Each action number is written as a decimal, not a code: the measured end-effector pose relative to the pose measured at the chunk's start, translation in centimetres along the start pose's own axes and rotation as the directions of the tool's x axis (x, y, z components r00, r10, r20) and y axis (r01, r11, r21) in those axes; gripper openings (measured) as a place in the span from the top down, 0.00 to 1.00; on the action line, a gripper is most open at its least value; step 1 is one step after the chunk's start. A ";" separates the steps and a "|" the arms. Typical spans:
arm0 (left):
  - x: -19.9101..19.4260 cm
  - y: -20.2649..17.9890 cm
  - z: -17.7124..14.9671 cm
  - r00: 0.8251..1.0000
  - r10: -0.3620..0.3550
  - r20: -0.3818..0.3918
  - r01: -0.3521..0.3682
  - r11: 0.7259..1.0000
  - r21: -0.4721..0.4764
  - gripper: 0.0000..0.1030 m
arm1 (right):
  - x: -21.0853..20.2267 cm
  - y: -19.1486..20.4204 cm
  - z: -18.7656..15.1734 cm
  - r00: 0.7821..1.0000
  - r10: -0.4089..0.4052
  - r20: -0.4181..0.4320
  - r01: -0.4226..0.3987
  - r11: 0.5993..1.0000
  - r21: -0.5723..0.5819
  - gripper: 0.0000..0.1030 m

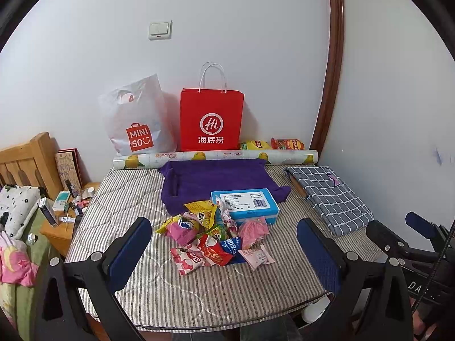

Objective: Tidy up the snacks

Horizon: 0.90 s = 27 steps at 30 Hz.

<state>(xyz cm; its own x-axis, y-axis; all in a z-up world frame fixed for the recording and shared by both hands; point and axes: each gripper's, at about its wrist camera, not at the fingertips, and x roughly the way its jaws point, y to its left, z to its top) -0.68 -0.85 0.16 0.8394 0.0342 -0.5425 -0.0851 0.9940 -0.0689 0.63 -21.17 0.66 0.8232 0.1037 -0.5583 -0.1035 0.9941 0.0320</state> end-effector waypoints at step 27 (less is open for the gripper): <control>0.0 0.4 0.0 1.000 -0.001 0.002 0.001 1.000 -0.002 0.00 | -0.2 0.3 -0.1 1.000 -0.002 0.005 0.002 1.000 -0.004 0.00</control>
<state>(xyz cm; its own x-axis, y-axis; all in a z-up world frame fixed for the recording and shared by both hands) -0.72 -0.45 0.17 0.8405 0.0339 -0.5408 -0.0859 0.9938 -0.0713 0.34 -20.92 0.70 0.8261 0.1021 -0.5541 -0.1046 0.9941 0.0274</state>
